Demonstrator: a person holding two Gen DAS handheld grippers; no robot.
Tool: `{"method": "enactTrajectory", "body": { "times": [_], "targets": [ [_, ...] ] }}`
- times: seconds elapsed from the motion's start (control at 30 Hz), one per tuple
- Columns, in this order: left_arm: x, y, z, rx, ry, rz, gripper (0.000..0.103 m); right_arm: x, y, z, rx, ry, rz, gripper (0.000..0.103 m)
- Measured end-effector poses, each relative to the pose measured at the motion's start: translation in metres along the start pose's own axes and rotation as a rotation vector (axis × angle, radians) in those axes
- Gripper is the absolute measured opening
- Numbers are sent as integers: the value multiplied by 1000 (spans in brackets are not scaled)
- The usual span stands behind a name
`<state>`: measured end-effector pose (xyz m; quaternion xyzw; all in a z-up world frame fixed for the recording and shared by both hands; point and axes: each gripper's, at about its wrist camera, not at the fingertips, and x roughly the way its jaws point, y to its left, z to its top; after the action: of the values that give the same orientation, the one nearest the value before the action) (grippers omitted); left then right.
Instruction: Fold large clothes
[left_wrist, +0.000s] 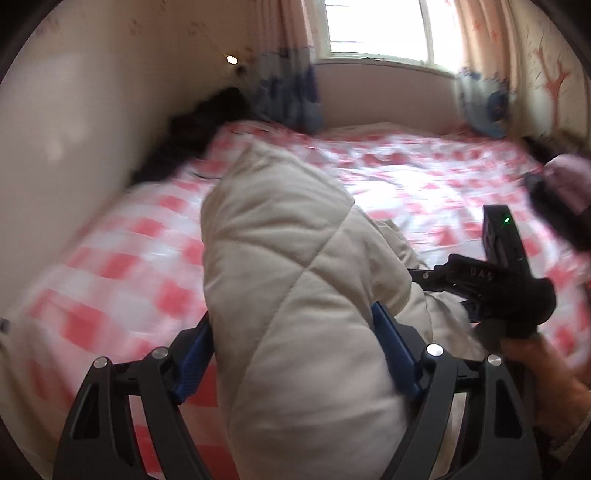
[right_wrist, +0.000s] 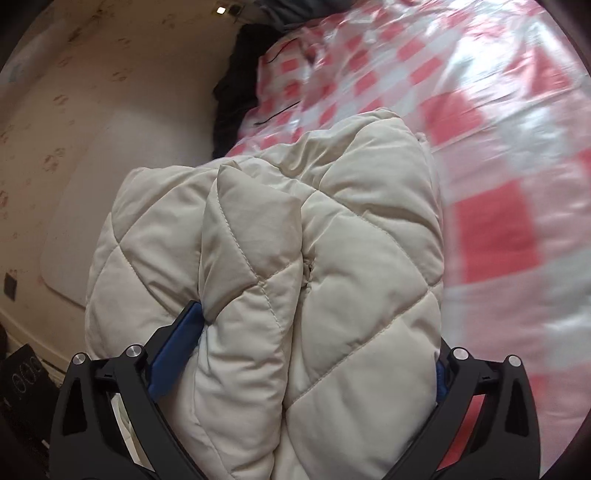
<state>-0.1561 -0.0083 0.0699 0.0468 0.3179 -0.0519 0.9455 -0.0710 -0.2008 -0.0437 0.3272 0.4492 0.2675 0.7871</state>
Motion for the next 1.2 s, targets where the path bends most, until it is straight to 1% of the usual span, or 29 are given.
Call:
{"method": "enactTrajectory", "body": {
  "times": [0.03, 0.07, 0.13, 0.17, 0.2, 0.23, 0.27, 0.33, 0.37, 0.43, 0.47, 0.5, 0.53, 0.57, 0.6, 0.63, 0.67, 0.73, 0.77, 0.83, 0.9, 0.93, 0.97, 1.0, 1.03, 1.1, 1.13, 1.17, 1.2],
  "targets": [
    [7, 11, -5, -3, 24, 39, 78, 15, 4, -1, -7, 17, -6, 97],
    [17, 19, -10, -14, 67, 55, 79, 27, 7, 0, -14, 45, -49, 97],
    [47, 38, -29, -76, 184, 53, 83, 39, 11, 3, -62, 97, -143, 97],
    [54, 46, -38, -121, 201, 34, 86, 41, 14, 5, -106, 120, -173, 97],
    [57, 50, -43, -156, 203, 3, 87, 40, 18, 6, -146, 137, -204, 97],
    [56, 48, -44, -157, 198, 0, 87, 37, 21, 7, -169, 153, -233, 97],
    [55, 44, -44, -142, 189, 10, 87, 34, 23, 10, -168, 166, -252, 97],
    [56, 37, -42, -121, 176, 31, 88, 21, 40, 14, -209, 141, -329, 97],
    [57, 38, -41, -122, 173, 38, 88, 11, 54, 8, -249, 108, -332, 97],
    [58, 43, -43, -138, 168, 22, 87, -13, 78, -8, -343, 46, -250, 97],
    [58, 45, -44, -149, 163, 11, 88, -15, 83, -18, -391, 50, -271, 97],
    [58, 52, -47, -162, 155, -1, 88, -5, 84, -36, -466, 97, -392, 97],
    [59, 55, -50, -173, 152, -12, 89, 11, 78, -49, -509, 140, -464, 97],
    [60, 57, -53, -181, 160, -35, 92, 14, 65, -55, -493, 129, -450, 97],
    [62, 59, -55, -199, 162, -67, 94, 20, 55, -51, -440, 140, -420, 97],
    [61, 61, -57, -211, 159, -75, 94, 18, 43, -47, -353, 170, -376, 97],
    [60, 61, -57, -212, 152, -72, 94, 15, 42, -43, -322, 174, -380, 97],
    [57, 60, -56, -200, 134, -50, 94, 4, 63, -38, -362, 143, -431, 97],
    [56, 61, -56, -196, 126, -35, 94, 1, 76, -32, -384, 115, -432, 97],
    [56, 62, -56, -196, 124, -36, 94, -1, 108, -13, -441, 38, -422, 97],
    [56, 61, -55, -190, 122, -28, 94, 12, 134, 8, -477, -7, -435, 97],
    [54, 59, -55, -178, 116, -16, 94, 22, 144, 24, -477, -15, -431, 97],
    [54, 58, -55, -170, 112, -8, 94, 33, 146, 35, -462, -13, -421, 97],
    [53, 57, -55, -165, 109, -2, 94, 48, 143, 49, -425, -2, -401, 97],
    [53, 57, -55, -164, 108, 0, 94, 68, 132, 60, -359, 10, -384, 97],
    [53, 58, -54, -168, 108, -4, 94, 95, 102, 67, -273, 21, -416, 97],
    [52, 58, -54, -171, 107, -14, 94, 113, 76, 64, -236, 47, -431, 97],
    [52, 58, -54, -172, 107, -38, 94, 119, 61, 65, -200, 53, -403, 97],
    [53, 56, -53, -167, 117, -64, 94, 114, 46, 64, -151, 29, -362, 96]
  ]
}}
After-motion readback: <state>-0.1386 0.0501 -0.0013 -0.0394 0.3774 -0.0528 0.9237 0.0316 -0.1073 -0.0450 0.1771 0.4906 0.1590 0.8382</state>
